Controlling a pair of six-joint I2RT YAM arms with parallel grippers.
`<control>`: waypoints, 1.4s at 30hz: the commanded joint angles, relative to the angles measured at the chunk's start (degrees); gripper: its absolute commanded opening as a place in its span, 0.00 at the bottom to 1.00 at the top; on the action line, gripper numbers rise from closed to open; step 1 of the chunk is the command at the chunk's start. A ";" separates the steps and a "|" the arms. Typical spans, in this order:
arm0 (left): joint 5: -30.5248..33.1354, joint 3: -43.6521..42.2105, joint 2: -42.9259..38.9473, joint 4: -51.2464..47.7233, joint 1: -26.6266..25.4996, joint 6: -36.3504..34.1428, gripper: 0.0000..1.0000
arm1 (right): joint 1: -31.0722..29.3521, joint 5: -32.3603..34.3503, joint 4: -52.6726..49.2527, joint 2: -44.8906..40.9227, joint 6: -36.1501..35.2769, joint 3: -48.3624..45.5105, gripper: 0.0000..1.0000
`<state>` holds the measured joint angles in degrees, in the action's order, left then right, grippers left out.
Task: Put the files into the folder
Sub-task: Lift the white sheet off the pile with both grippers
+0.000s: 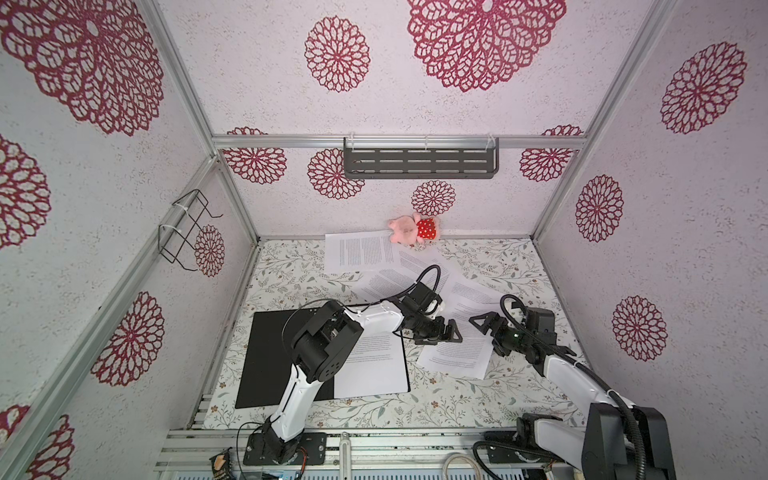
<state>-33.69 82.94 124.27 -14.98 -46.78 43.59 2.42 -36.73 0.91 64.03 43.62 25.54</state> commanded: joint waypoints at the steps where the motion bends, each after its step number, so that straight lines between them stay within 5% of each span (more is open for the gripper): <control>1: 9.70 -5.20 6.33 -10.81 1.44 0.26 0.99 | -0.04 3.68 -4.42 -2.94 0.68 0.65 0.80; 20: 9.10 -6.43 6.24 -8.95 1.97 0.88 0.99 | 0.27 8.32 -8.39 -4.91 1.88 -0.93 0.42; 32: 7.89 -4.58 4.70 -9.68 2.27 -0.62 0.99 | 0.27 9.46 -12.28 -5.98 -0.90 -0.48 0.00; 42: 10.67 0.96 -10.83 -9.49 3.55 -4.11 0.99 | 0.22 11.58 -19.58 -8.41 -5.42 5.70 0.00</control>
<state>-26.94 82.94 119.57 -22.11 -44.95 41.52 2.48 -26.70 -15.99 56.73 40.88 28.25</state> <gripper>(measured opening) 0.987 0.049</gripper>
